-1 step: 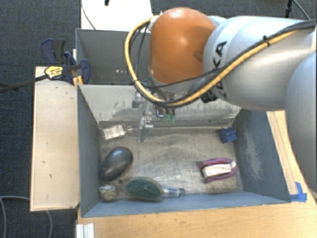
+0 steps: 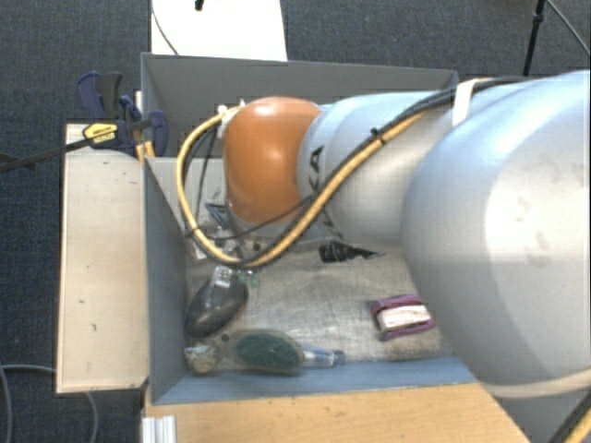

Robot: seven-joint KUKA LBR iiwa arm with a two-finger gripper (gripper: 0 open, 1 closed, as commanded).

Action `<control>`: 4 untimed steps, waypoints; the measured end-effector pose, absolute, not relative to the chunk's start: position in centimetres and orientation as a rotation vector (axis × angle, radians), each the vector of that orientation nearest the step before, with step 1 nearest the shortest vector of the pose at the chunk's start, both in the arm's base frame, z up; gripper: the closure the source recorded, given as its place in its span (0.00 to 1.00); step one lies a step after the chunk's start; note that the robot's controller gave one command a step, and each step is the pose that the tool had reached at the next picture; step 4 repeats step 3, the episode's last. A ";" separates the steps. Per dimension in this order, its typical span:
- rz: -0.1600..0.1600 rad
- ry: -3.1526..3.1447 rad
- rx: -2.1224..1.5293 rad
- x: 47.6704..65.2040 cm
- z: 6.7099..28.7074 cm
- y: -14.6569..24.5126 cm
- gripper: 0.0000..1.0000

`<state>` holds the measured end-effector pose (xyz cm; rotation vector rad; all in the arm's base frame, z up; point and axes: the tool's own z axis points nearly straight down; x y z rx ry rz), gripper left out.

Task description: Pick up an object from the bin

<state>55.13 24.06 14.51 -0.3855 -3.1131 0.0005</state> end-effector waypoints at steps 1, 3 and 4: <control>-0.002 -3.135 -0.271 51.1 6.9 21.8 0.00; -0.005 -3.150 -0.032 53.2 23.6 20.4 1.00; -0.005 -3.150 -0.032 53.2 23.6 20.4 1.00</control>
Offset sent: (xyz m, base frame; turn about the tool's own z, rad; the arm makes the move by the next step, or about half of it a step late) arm -0.0409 -0.0213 -0.0751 -0.0755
